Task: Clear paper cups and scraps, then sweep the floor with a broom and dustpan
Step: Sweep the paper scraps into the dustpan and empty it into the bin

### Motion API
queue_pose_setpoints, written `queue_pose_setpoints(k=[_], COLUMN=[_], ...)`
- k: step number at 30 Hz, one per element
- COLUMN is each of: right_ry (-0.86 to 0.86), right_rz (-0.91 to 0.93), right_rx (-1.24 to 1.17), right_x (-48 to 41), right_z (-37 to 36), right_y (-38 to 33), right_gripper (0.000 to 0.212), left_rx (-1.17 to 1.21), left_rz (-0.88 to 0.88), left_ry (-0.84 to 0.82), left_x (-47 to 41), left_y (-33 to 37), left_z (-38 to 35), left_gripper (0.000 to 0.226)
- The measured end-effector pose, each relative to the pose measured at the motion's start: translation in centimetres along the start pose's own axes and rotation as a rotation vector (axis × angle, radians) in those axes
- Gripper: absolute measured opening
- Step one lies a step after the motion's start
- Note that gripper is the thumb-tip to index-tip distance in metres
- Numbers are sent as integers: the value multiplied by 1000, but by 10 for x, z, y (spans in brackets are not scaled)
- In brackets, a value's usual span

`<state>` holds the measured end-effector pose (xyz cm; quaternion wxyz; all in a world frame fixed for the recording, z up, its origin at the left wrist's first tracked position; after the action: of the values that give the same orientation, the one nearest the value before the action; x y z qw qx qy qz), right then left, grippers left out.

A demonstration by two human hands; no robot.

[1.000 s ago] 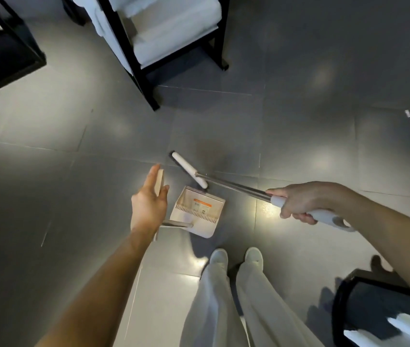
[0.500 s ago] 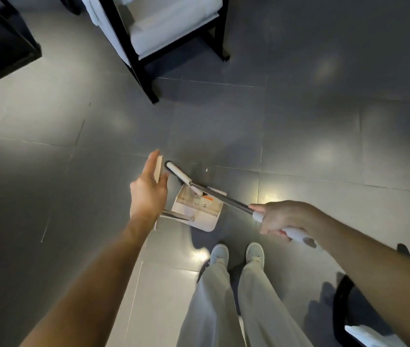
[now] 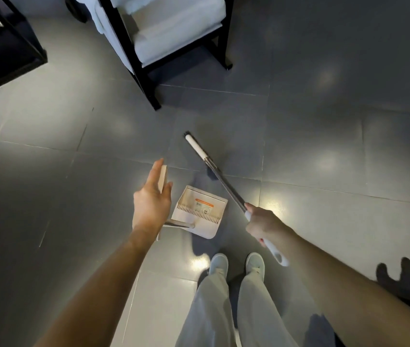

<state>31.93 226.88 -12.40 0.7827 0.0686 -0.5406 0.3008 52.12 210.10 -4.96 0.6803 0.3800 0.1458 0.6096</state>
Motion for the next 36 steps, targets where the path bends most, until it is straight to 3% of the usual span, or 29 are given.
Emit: queue_pose_setpoints(k=[7,14,24,36], right_ry=[120,19,108,-50], right_rz=[40,43,-13,21], right_rx=[-7,-45,-86,-219], right_x=[-1,-1,-18,-87], right_z=[52,81,147,191], right_y=[-2,5,18,33], right_gripper=[68,64,71,71], left_rx=[-35,-30,15,-72], left_rz=[-11,-22,-82,-104], left_ry=[6,12,-44,-35], left_x=[-7,-9,-78,-167], left_y=[0,2,75,138], left_z=[-2,-3,-40,-86], left_gripper=[55,56,57,58])
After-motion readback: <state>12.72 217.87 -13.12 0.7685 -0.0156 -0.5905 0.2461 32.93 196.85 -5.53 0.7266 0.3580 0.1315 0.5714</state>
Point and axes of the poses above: each hand's wrist, its own x-axis away from the middle knuckle, its own z-axis out of the back of the hand, y = z × x, the point moved 10 cm from there along -x, towards the middle knuckle, and after that the axes turned 4 degrees about -y, right-handed, at the moved point
